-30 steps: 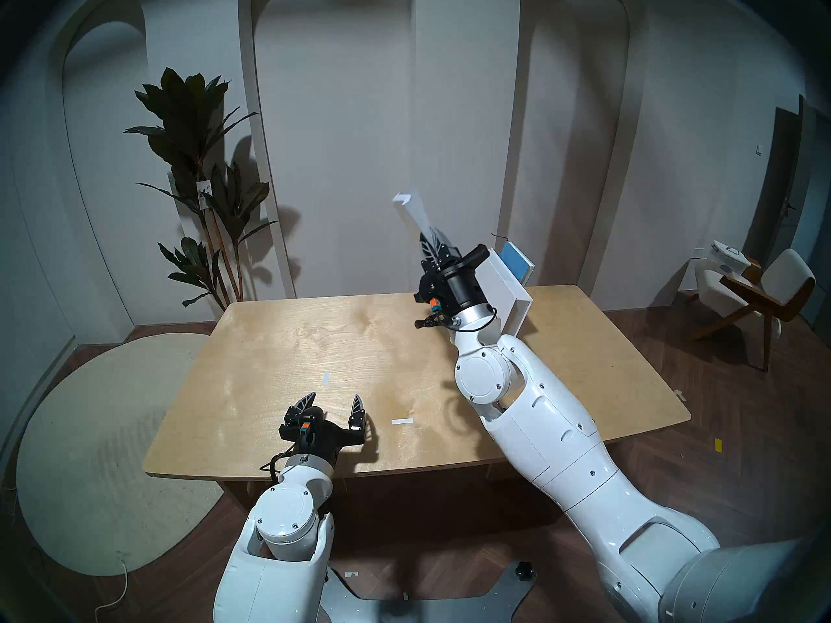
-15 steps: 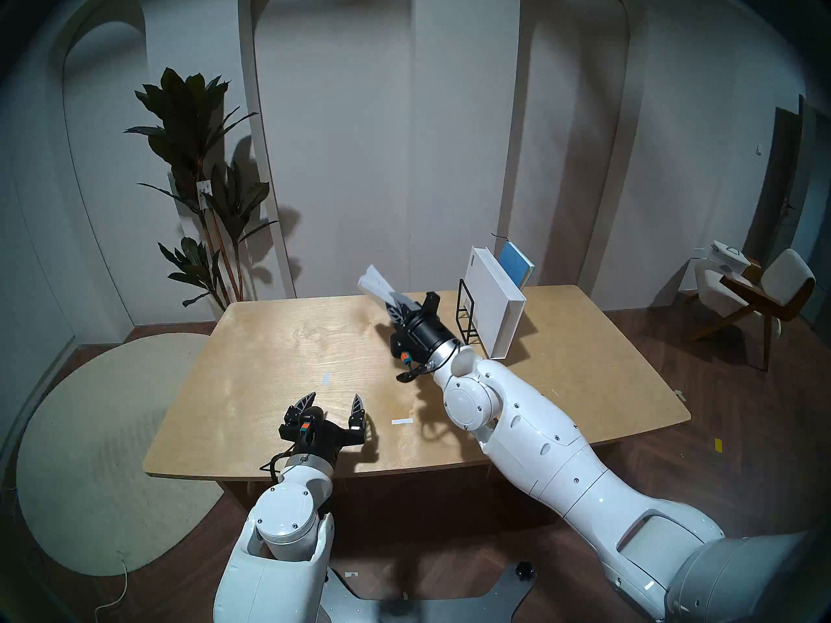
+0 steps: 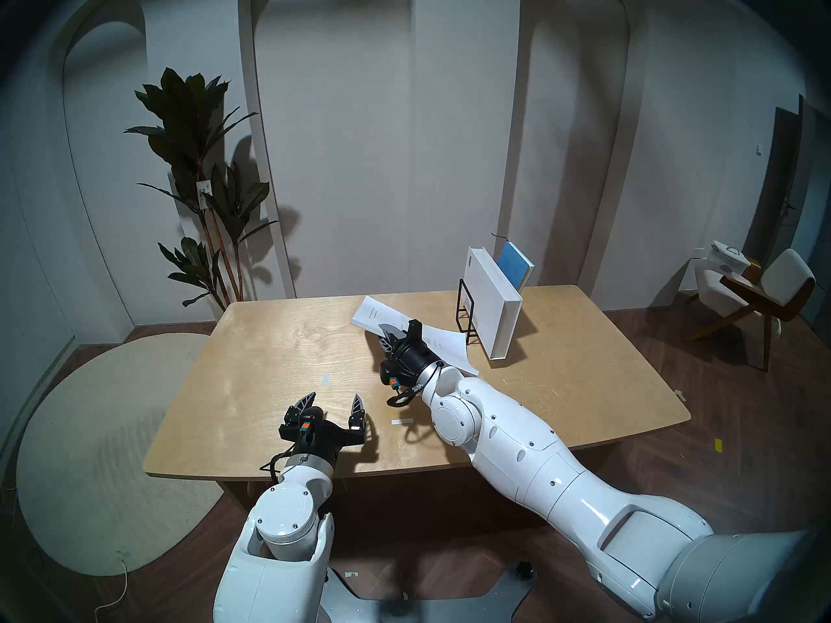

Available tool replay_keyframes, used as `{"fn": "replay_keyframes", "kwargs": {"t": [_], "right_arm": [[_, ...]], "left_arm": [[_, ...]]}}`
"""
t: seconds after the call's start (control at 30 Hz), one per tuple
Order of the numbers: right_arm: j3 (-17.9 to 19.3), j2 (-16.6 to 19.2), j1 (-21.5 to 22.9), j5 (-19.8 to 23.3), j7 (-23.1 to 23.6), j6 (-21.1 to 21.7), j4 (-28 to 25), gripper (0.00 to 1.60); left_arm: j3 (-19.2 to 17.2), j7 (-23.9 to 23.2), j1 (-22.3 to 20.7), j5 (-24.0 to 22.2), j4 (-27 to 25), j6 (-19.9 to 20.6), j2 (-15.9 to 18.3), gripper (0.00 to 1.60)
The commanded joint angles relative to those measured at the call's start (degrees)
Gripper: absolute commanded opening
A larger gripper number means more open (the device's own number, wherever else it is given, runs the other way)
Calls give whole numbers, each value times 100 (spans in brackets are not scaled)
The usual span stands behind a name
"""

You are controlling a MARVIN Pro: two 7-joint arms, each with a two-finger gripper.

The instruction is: Stack the books into one stack

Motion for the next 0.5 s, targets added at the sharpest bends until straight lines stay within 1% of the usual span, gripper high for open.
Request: {"fn": "replay_keyframes", "kwargs": {"t": [0.0, 0.13, 0.23, 0.33, 0.37, 0.4, 0.47], "right_arm": [[76, -567, 536, -32, -234, 151, 334, 0], [195, -739, 663, 64, -274, 200, 619, 0], [257, -831, 796, 55, -300, 274, 844, 0], [363, -972, 902, 193, -245, 314, 1073, 0], [401, -1015, 915, 261, -162, 330, 1106, 68], [445, -1042, 914, 387, 84, 320, 1099, 160], [413, -1013, 879, 395, 333, 431, 1029, 160]], "left_arm": [[-12, 7, -41, -3, -117, -28, -1, 160], [-12, 7, -43, -3, -113, -29, -1, 160], [-12, 6, -44, -3, -111, -30, -1, 160], [-12, 6, -44, -2, -112, -30, -1, 160], [-12, 6, -43, -2, -113, -30, -1, 160], [-13, 6, -42, -3, -116, -29, -1, 160], [-13, 7, -39, -3, -122, -28, -2, 160]]}}
